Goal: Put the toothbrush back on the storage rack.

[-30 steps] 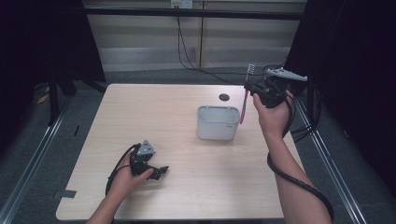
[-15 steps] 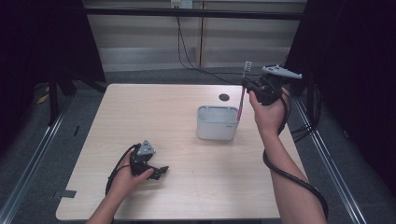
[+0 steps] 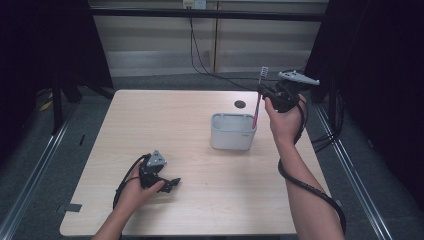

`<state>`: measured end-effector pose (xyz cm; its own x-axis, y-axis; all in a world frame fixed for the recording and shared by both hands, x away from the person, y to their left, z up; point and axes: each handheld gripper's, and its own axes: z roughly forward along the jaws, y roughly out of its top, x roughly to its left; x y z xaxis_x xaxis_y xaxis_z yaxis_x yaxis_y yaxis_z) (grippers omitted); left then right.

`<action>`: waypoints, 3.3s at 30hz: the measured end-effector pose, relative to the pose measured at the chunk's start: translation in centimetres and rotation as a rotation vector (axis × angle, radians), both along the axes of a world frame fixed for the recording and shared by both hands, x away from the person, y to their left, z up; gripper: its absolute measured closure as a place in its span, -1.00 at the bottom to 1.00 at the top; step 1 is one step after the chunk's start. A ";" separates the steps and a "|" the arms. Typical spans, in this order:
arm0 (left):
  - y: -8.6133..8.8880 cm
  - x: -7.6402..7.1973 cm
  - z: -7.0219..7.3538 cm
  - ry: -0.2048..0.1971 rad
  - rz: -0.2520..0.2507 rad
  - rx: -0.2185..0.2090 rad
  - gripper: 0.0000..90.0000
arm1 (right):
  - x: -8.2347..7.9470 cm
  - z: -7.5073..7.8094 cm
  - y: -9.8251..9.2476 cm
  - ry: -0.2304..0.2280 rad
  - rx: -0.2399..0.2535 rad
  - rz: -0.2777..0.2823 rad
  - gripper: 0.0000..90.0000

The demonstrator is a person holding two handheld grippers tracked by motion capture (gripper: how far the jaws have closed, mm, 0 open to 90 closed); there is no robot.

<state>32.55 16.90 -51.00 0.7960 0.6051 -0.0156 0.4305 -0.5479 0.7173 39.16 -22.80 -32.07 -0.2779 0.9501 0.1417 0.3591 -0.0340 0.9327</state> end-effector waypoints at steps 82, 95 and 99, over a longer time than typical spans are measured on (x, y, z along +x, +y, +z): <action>0.0 0.0 0.0 0.002 0.001 -0.004 -0.82 | 2.0 -5.5 1.0 0.039 -0.069 0.002 0.87; 0.0 0.0 0.0 0.003 -0.002 0.002 -0.82 | 1.4 -6.4 0.7 0.058 -0.073 0.012 0.87; 0.0 0.0 0.0 0.004 -0.002 0.002 -0.82 | 1.1 -6.6 0.5 0.062 -0.071 0.010 0.87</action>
<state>32.54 16.91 -50.99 0.7971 0.6036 -0.0172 0.4322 -0.5504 0.7143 40.30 -22.26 -38.62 -0.2800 0.9556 0.0915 0.4161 0.0349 0.9086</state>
